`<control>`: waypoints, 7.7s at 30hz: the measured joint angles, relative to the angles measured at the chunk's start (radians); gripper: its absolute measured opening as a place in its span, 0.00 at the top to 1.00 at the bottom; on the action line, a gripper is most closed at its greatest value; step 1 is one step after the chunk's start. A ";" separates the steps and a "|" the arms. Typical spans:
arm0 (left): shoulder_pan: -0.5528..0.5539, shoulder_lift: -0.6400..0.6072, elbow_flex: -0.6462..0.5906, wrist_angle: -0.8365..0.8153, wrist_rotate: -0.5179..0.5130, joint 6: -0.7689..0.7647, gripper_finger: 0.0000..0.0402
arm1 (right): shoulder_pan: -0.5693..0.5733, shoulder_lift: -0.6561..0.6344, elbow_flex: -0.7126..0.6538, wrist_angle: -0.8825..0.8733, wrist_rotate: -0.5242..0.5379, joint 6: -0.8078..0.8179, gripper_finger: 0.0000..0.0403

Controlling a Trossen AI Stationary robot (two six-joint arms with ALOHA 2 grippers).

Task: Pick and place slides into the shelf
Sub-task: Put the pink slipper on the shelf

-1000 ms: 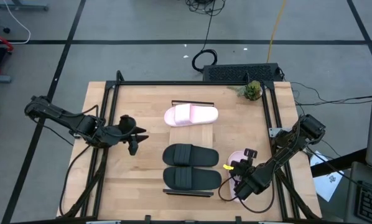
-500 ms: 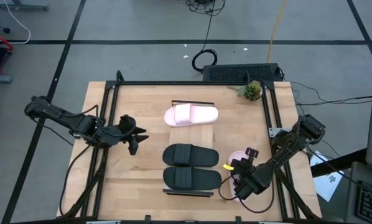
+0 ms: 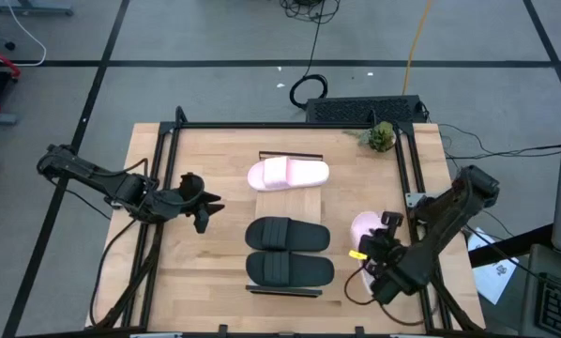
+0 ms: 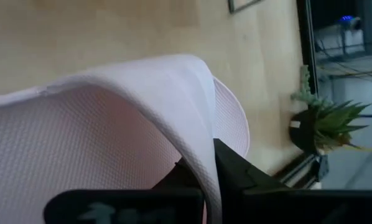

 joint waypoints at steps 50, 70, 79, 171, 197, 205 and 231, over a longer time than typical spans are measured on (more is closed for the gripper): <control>0.000 0.001 0.000 -0.002 -0.083 -0.272 0.60 | -1.011 -0.127 0.370 1.082 -1.344 -2.013 0.99; 0.000 0.001 0.000 -0.006 -0.094 -0.306 0.60 | -1.042 0.117 0.369 1.160 -1.590 -1.989 1.00; 0.000 0.001 0.000 -0.008 -0.116 -0.320 0.60 | -1.042 0.159 0.369 1.176 -1.629 -1.979 1.00; 0.000 0.001 0.000 -0.010 -0.115 -0.334 0.60 | -1.077 0.156 0.101 1.413 -1.258 -2.040 1.00; 0.001 0.001 0.000 -0.010 -0.115 -0.326 0.60 | -1.053 0.147 0.110 1.379 -1.151 -2.161 1.00; 0.001 0.001 0.000 -0.010 -0.115 -0.327 0.60 | -1.050 0.146 0.110 1.365 -1.134 -2.207 1.00; 0.038 0.000 0.000 -0.001 -0.114 -0.323 0.60 | -1.003 0.109 0.110 1.312 -1.012 -2.381 1.00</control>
